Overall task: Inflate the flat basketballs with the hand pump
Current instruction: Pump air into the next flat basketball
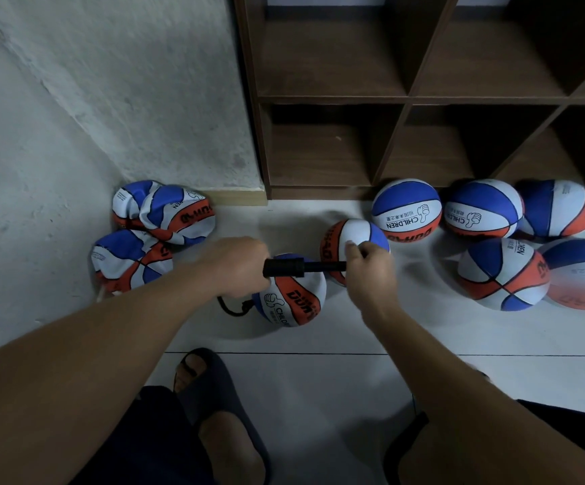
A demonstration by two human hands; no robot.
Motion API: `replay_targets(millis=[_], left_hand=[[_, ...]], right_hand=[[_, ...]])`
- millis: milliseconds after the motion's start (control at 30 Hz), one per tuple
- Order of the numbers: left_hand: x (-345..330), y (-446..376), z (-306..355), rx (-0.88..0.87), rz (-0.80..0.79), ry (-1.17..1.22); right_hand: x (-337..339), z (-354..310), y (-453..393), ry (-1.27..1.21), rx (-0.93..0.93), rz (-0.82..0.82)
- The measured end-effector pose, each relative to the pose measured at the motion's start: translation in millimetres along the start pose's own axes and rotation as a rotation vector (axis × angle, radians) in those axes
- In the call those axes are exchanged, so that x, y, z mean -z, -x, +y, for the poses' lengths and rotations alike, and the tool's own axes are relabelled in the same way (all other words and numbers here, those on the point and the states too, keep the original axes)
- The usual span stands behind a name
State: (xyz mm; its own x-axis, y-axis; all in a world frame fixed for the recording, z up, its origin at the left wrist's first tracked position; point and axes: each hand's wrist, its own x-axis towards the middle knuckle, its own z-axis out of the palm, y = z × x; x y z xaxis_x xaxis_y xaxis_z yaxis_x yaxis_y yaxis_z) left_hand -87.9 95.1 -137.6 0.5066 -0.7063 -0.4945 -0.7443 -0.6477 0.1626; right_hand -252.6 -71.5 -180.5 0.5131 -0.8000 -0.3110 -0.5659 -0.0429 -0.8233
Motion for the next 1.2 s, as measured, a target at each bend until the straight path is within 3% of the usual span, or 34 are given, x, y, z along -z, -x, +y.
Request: replay_targets(millis=[267, 567, 833, 1000, 1200], left_hand=[[-11, 1, 16, -0.048, -0.001, -0.011], [-9, 0, 13, -0.111, 0.028, -0.052], [-4, -5, -21, -0.046, 0.125, -0.079], [-2, -1, 2, -0.061, 0.134, -0.077], [-7, 1, 15, -0.055, 0.126, -0.081]], right_hand=[[-26, -8, 31, 0.021, 0.139, -0.1], [-23, -5, 25, -0.004, 0.103, -0.141], [32, 3, -25, -0.117, -0.077, -0.002], [10, -1, -6, -0.042, 0.0, 0.015], [-19, -13, 22, -0.061, 0.084, -0.089]])
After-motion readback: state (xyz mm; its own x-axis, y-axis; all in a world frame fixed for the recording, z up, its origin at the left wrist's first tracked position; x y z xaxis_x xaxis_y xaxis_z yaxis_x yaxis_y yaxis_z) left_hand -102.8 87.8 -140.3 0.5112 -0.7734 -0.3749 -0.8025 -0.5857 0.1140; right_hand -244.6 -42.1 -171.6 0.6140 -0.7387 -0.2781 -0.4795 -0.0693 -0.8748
